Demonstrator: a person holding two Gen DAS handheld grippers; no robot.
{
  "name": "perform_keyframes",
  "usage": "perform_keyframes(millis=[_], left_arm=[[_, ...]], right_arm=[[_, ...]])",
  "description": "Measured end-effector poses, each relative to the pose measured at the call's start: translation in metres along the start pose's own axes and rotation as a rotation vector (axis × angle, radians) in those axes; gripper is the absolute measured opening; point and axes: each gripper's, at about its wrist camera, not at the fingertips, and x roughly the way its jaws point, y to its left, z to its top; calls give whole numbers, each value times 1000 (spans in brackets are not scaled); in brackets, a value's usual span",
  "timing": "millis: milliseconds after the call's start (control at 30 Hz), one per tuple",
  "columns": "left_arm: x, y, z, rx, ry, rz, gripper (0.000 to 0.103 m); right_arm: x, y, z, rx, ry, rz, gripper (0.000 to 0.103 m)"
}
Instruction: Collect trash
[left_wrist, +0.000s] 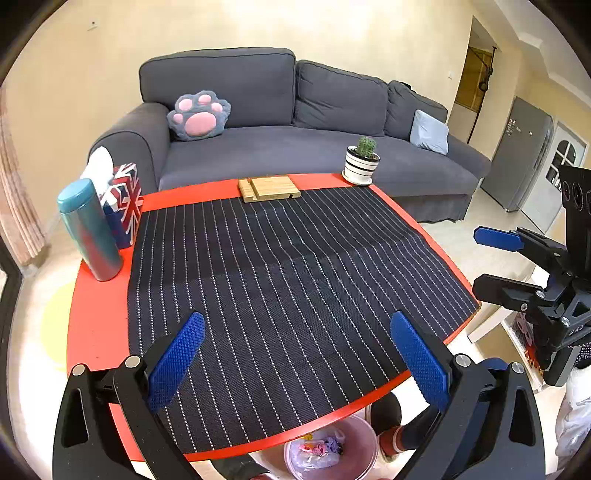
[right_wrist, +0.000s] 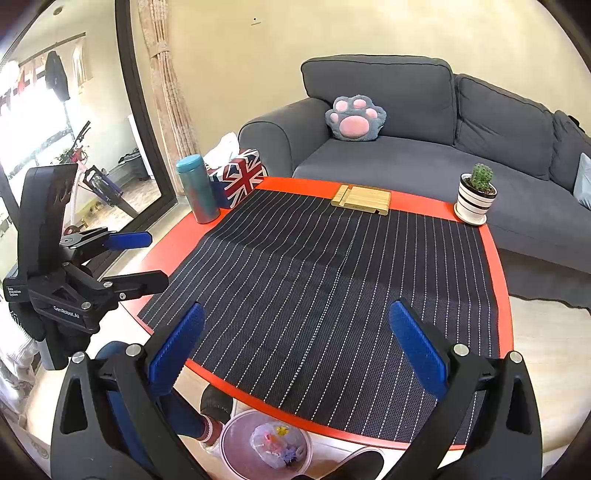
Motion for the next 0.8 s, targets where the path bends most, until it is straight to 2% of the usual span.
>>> perform_keyframes(millis=[800], left_arm=[[0,-2,-2,3,2,-1,97]], right_arm=[[2,1,-3,-1,8,3,99]])
